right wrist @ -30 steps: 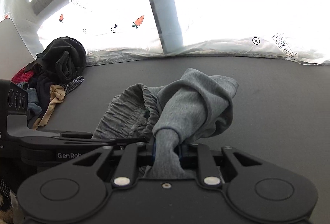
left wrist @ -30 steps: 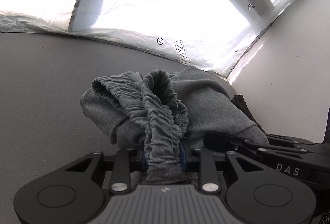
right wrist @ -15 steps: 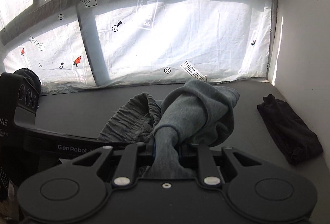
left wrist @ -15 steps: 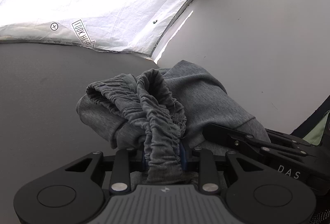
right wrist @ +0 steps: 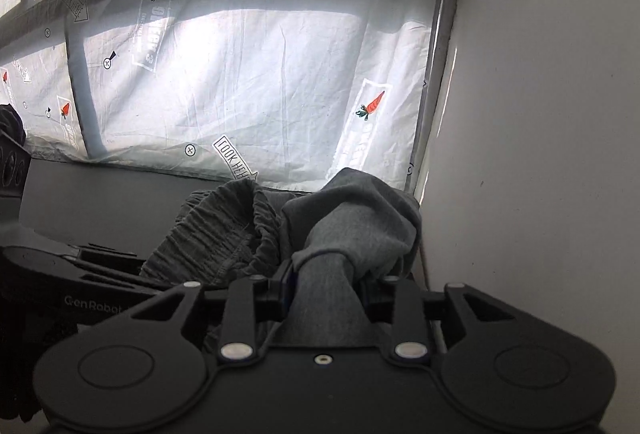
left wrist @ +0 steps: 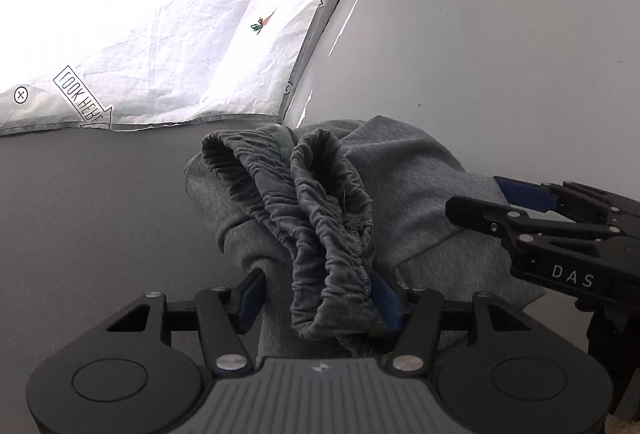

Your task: Fold clothes

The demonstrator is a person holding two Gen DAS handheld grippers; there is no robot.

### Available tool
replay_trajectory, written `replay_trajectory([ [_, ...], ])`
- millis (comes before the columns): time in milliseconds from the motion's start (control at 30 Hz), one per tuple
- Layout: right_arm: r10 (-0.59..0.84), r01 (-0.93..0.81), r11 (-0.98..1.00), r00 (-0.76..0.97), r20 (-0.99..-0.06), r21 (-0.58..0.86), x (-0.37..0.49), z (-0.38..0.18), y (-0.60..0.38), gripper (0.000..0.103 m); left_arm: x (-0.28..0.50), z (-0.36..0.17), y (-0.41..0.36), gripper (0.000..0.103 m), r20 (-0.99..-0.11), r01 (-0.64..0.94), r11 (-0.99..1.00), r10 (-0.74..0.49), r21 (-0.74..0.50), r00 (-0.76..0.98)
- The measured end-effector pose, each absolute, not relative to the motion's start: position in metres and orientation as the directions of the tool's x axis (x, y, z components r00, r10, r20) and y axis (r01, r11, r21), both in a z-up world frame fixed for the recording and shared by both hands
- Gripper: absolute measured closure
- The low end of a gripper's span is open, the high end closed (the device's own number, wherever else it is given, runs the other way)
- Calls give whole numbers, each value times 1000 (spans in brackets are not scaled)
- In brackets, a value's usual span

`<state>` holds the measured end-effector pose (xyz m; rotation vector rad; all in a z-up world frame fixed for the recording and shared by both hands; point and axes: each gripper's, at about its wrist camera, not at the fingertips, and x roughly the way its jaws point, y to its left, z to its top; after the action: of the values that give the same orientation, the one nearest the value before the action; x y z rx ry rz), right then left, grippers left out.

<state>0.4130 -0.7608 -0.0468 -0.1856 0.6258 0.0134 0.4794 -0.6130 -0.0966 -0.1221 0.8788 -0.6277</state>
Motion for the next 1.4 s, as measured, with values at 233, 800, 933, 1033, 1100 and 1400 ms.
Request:
replay_trajectory([
  [233, -19, 18, 1000, 794, -607, -7, 439, -121, -813, 56, 495, -133, -617, 32, -759, 410, 887, -415, -214, 501],
  [800, -23, 83, 995, 720, -694, 52, 443, -140, -760, 24, 488, -101, -543, 20, -721, 342, 929, -334, -142, 607],
  [933, 29, 13, 998, 788, -615, 63, 412, -100, -725, 17, 445, -59, -478, 11, -627, 243, 954, -299, -176, 719],
  [1033, 68, -42, 997, 823, -564, 59, 387, -74, -688, 11, 401, -35, -432, 5, -553, 189, 966, -257, -177, 793],
  [1100, 75, -57, 997, 844, -532, 51, 367, -58, -661, 6, 371, -23, -404, 2, -508, 159, 973, -223, -165, 832],
  [1400, 118, -112, 993, 912, -392, 39, 277, -10, -543, 1, 259, 16, -281, 0, -381, -6, 961, -104, -276, 919],
])
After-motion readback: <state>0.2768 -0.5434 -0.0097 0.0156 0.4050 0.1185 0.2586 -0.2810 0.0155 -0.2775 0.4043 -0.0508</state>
